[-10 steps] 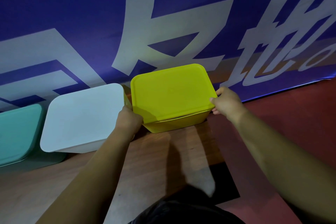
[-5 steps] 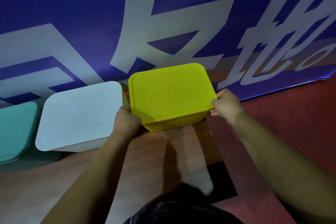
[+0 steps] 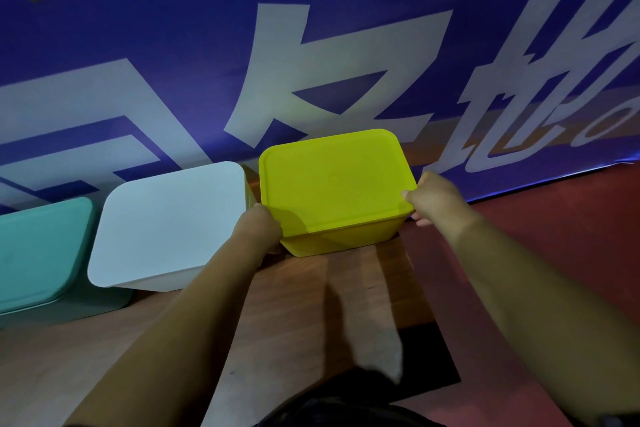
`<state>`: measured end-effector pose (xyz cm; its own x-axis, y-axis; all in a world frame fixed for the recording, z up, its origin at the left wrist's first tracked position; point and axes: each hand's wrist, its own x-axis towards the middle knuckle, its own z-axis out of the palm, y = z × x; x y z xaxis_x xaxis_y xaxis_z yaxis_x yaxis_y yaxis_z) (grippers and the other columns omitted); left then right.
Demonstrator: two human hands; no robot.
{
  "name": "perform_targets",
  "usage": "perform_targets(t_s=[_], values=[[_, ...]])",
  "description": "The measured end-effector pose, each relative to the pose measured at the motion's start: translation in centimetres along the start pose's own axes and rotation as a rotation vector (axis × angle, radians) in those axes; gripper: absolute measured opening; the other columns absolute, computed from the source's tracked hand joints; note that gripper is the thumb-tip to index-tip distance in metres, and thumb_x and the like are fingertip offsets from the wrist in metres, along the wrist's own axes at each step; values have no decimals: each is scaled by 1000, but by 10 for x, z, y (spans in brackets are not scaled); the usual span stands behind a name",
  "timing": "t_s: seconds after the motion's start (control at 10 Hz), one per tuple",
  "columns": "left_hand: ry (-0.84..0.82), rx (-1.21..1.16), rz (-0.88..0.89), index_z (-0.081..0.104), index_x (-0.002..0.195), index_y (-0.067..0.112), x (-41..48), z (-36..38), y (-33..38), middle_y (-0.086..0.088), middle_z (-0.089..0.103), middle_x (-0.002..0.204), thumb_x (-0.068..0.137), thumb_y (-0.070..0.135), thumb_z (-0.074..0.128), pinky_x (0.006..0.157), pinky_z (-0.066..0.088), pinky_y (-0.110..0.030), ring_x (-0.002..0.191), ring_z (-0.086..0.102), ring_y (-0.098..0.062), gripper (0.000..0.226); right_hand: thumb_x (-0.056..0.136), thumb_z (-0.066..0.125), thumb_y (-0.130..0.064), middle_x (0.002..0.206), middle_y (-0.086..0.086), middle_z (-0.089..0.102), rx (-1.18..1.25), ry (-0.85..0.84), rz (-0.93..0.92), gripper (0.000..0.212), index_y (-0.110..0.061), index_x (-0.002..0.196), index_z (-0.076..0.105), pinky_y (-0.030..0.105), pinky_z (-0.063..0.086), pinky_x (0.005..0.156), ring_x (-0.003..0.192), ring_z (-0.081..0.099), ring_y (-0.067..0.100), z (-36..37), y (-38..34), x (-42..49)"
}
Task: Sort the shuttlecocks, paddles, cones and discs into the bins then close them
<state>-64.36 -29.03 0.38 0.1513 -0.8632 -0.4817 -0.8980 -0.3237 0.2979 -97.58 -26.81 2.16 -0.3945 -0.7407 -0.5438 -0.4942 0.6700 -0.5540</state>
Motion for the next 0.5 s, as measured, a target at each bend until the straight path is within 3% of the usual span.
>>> perform_targets(t_s=[0.2,0.3,0.4,0.5], values=[[12,167,73,57,128,0,-15,-12,0,-17,66,115,104,32,58,83,56,-40,105,67,-32,40,105,61,-40,146,22,46,-270,157,-31,57,-6,146,42,50,51,83,119,57,45,13,-7,-4],[62,176,145,61,123,4,-32,-35,2,-9,62,107,99,34,65,82,53,-35,96,63,-26,38,100,69,-36,152,18,32,-360,212,-81,63,-7,147,40,52,50,92,127,49,46,13,-22,-20],[107,102,257,66,118,5,-44,-78,8,-11,69,113,102,29,61,88,52,-36,104,65,-29,29,98,68,-38,144,17,39,-320,221,-278,61,-6,145,44,50,50,101,127,50,45,4,-59,-43],[102,-138,333,72,102,14,-57,-132,6,-7,75,96,99,32,61,84,64,-46,88,74,-25,22,96,67,-40,129,16,63,-161,193,-475,46,-8,129,67,42,52,100,120,62,35,-3,-109,-73]])
